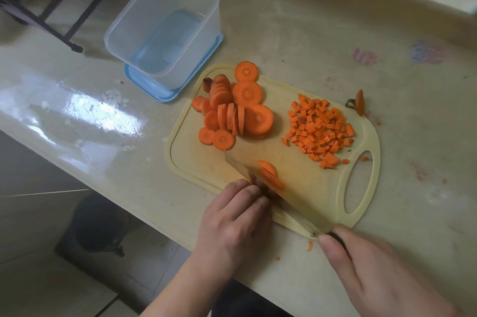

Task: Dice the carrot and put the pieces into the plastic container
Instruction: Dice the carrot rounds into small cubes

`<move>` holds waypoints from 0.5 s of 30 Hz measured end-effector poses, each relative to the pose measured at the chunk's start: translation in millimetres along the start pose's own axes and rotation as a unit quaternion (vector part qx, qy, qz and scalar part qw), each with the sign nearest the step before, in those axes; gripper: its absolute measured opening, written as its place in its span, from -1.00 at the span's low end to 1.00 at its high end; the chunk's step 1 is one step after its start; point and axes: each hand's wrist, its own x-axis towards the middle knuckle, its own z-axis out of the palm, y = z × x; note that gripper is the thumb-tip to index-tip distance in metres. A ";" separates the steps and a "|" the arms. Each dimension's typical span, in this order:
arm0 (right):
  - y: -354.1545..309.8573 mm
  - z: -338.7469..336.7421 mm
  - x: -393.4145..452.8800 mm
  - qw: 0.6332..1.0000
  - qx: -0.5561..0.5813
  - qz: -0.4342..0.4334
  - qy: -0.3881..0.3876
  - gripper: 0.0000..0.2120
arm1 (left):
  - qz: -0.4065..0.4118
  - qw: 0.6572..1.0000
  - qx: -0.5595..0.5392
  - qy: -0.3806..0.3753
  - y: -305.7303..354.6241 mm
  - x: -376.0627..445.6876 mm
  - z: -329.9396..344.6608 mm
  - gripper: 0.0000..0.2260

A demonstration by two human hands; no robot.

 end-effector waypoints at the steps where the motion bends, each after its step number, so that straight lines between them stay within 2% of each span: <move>1: 0.2 -3.2 4.3 0.999 0.026 -0.031 0.001 -0.42 | 0.001 1.000 0.000 -0.004 0.0 0.0 -0.6 -0.94; 4: -0.9 -15.7 7.4 0.998 0.047 -0.042 -0.031 -0.39 | 0.000 1.000 -0.009 0.000 0.2 -1.3 -1.8 -0.91; 7: 2.5 -18.4 -3.6 0.999 0.051 -0.008 0.004 -0.32 | 0.000 1.000 -0.004 0.012 0.3 -5.1 -1.7 -0.90; 10: 4.3 -12.6 -14.6 0.997 0.066 0.009 0.046 -0.49 | -0.002 1.000 -0.008 0.017 -1.2 -6.3 -2.2 -0.89; 11: 3.9 -11.6 -16.1 0.997 0.064 0.017 0.044 -0.45 | -0.003 1.000 -0.012 0.013 -2.0 -6.7 -2.4 -0.89; 13: 4.0 -11.4 -19.7 0.998 0.040 0.051 0.022 -0.24 | -0.008 1.000 -0.017 0.009 -2.1 -7.5 -2.8 -0.90; 15: 6.4 -7.2 -22.5 0.997 0.022 0.069 0.020 -0.25 | -0.010 1.000 -0.017 0.011 -1.2 -7.2 -3.1 -0.91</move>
